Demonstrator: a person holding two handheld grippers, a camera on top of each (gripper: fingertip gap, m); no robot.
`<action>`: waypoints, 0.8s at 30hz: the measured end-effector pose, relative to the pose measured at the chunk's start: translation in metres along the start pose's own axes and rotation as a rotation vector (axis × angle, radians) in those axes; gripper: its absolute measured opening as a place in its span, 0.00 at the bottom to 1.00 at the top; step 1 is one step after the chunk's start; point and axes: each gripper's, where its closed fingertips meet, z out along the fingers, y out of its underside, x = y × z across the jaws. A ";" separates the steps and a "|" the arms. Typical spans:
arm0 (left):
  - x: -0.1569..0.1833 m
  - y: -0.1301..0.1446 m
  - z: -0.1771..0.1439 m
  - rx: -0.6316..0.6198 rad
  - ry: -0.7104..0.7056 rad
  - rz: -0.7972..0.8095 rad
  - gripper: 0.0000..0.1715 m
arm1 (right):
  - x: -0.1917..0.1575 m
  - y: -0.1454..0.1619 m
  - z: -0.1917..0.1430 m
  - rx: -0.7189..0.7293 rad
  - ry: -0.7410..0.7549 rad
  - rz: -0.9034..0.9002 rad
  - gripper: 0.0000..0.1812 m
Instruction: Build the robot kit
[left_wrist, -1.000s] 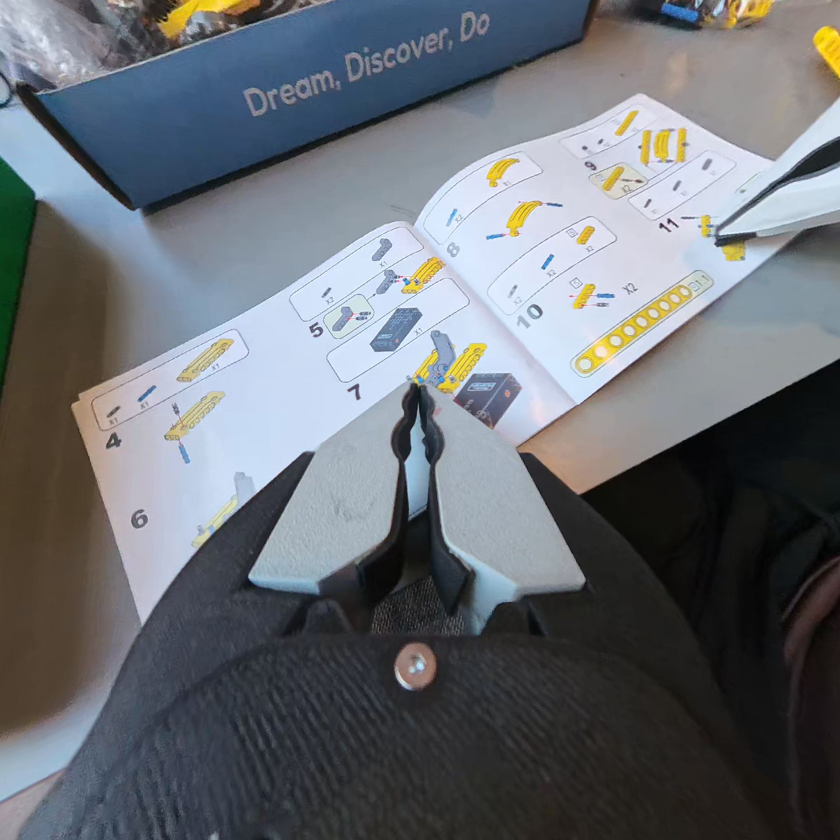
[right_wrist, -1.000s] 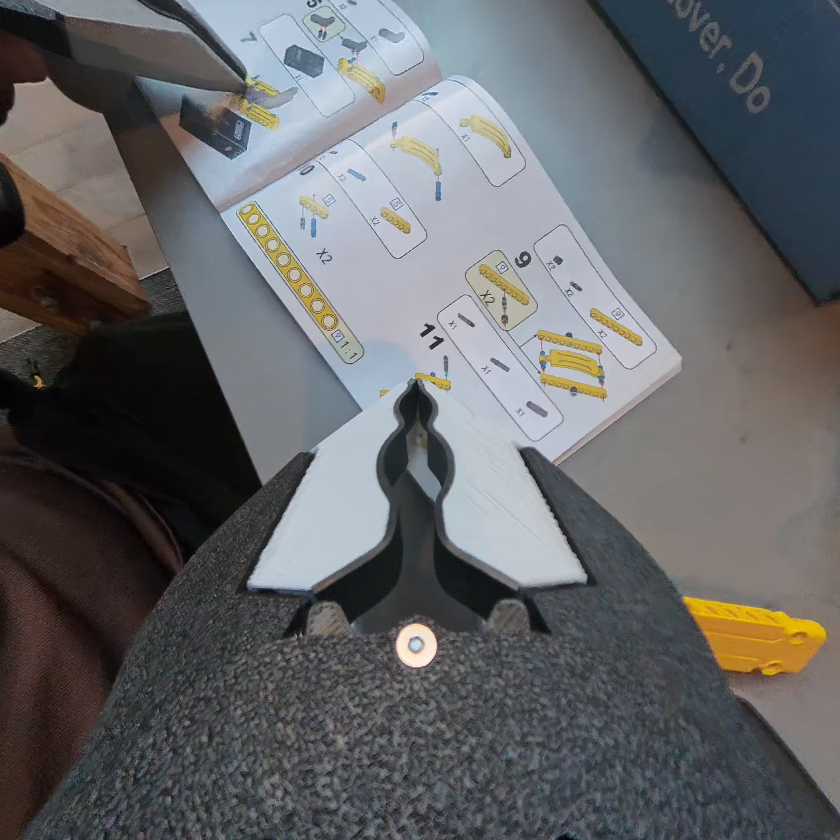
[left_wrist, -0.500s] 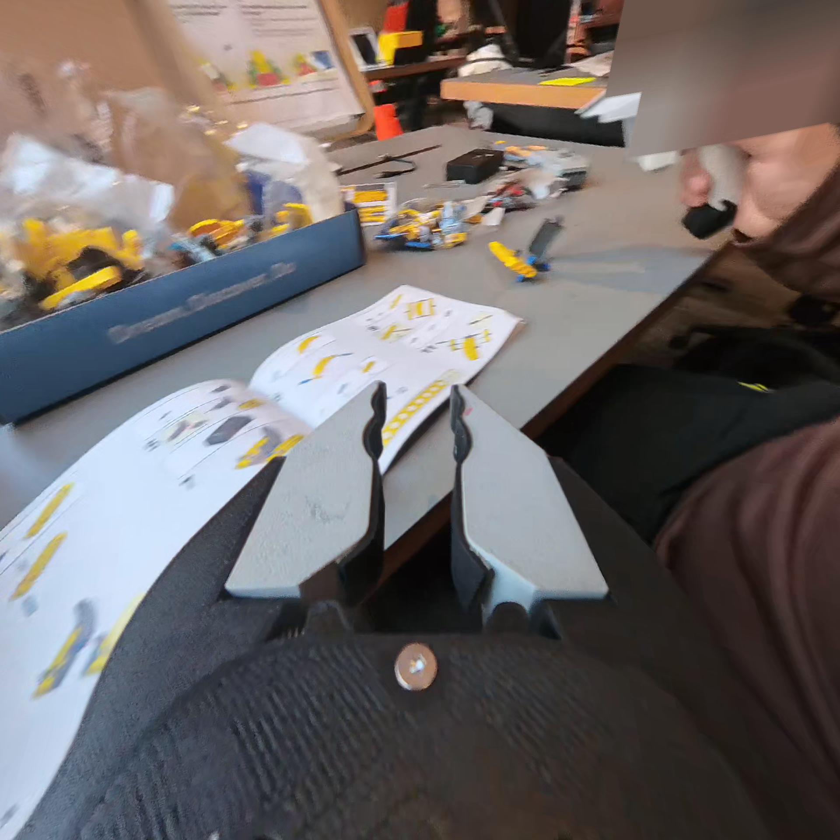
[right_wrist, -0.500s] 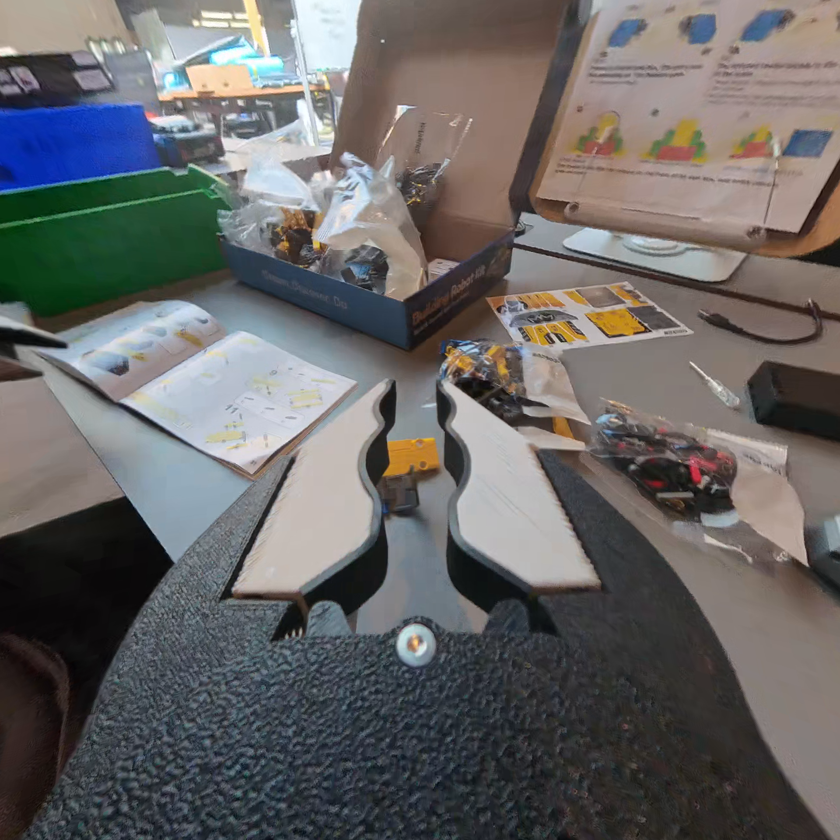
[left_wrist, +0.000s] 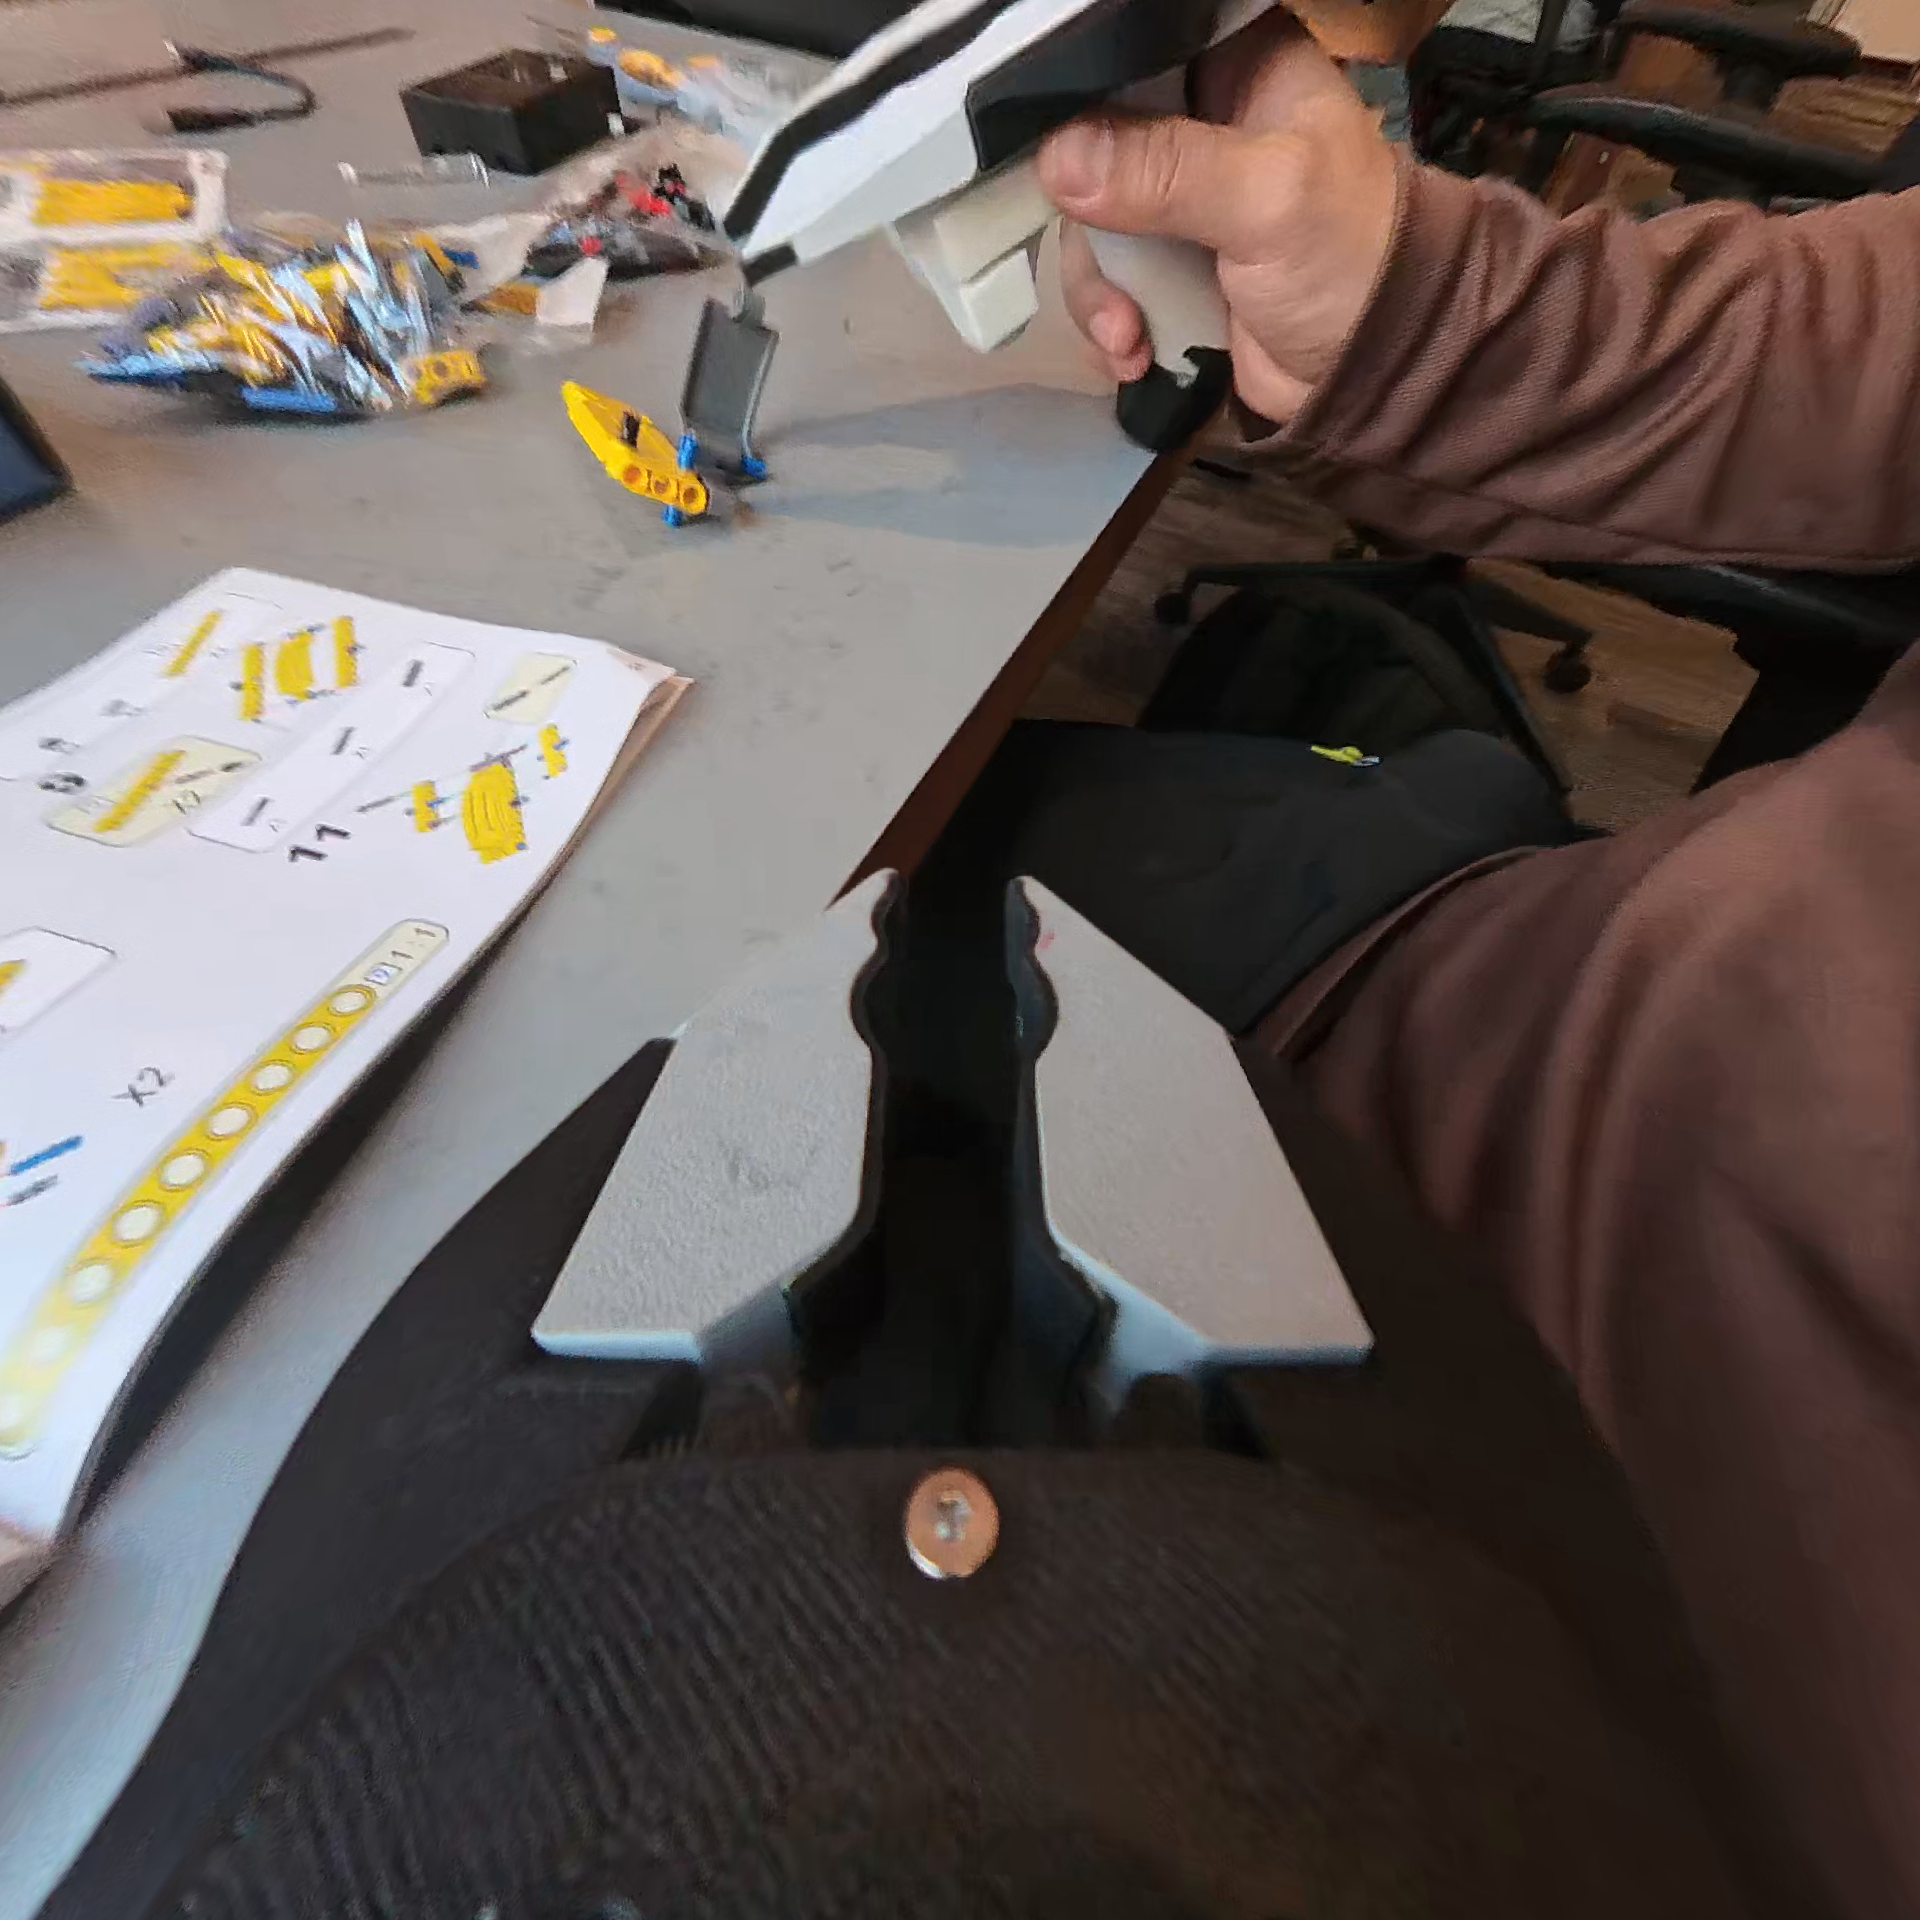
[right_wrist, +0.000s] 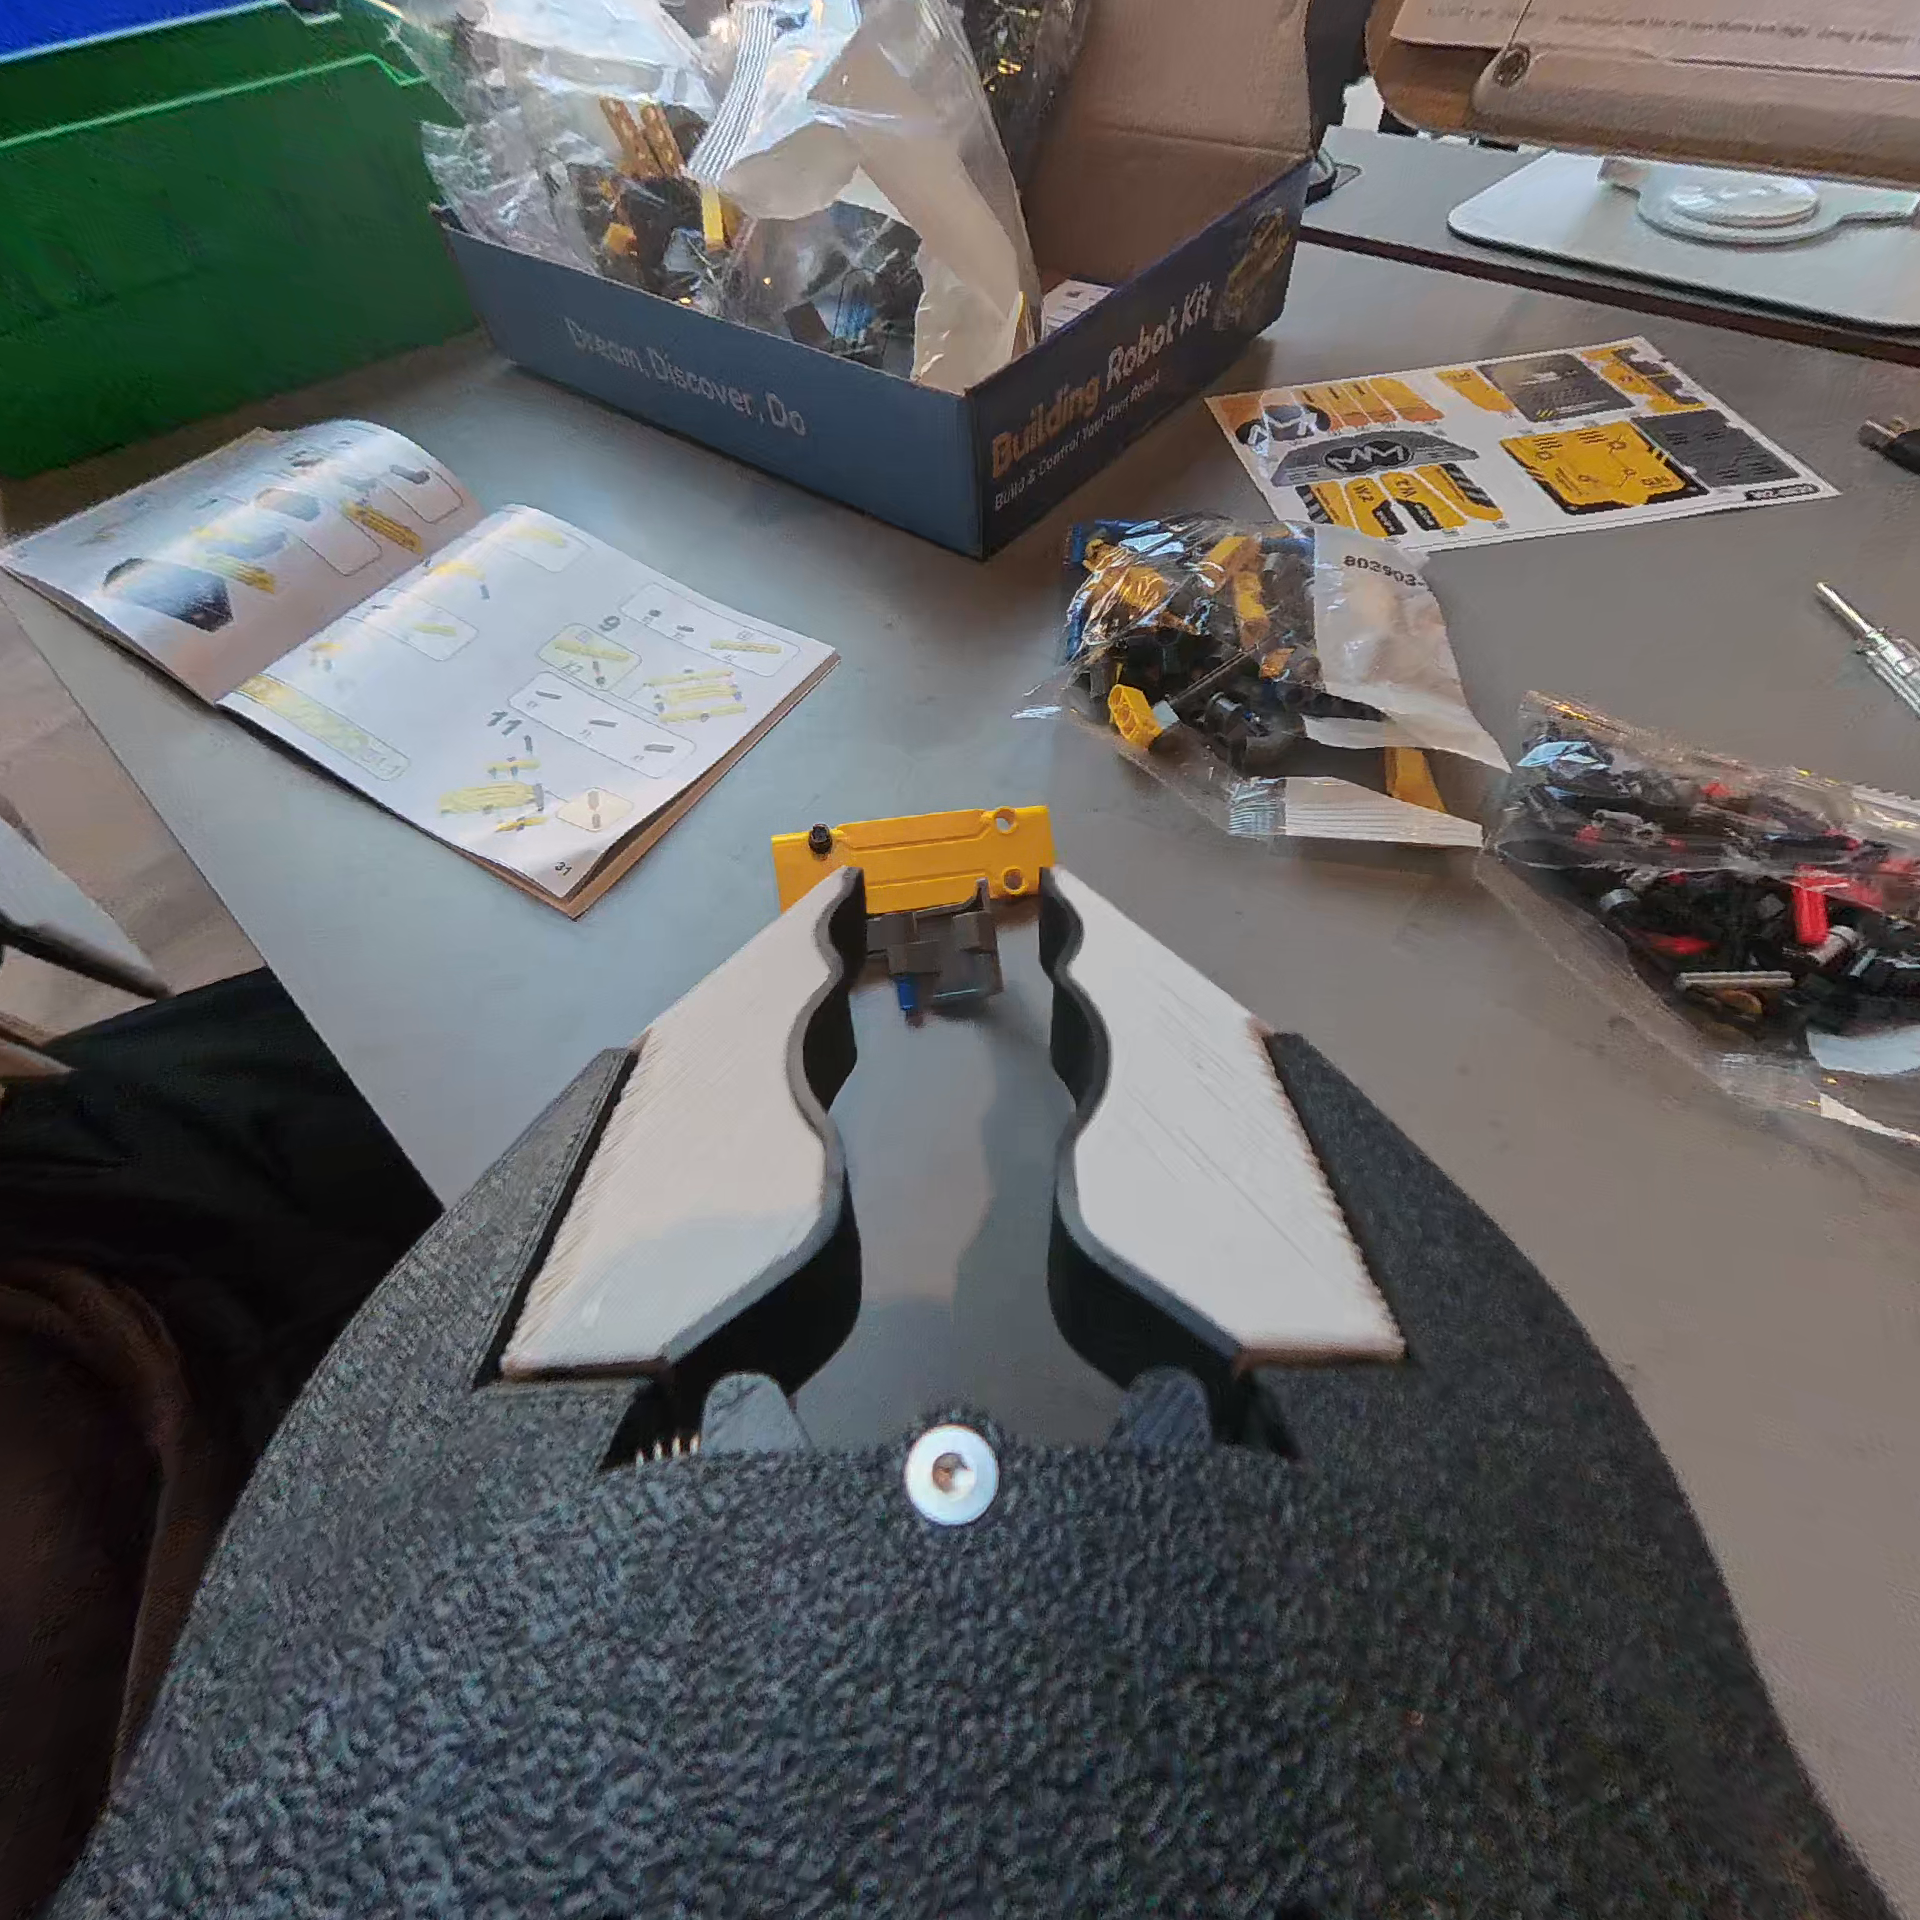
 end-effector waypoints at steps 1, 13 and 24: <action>-0.001 0.005 0.002 -0.025 0.006 -0.009 0.10 | 0.000 0.002 0.001 -0.013 -0.003 -0.001 0.18; 0.005 0.016 -0.007 -0.067 0.132 -0.140 0.12 | 0.004 0.015 0.018 -0.132 -0.067 -0.021 0.19; 0.010 0.018 -0.002 -0.083 0.210 -0.214 0.11 | -0.001 0.021 0.025 -0.181 -0.136 -0.070 0.20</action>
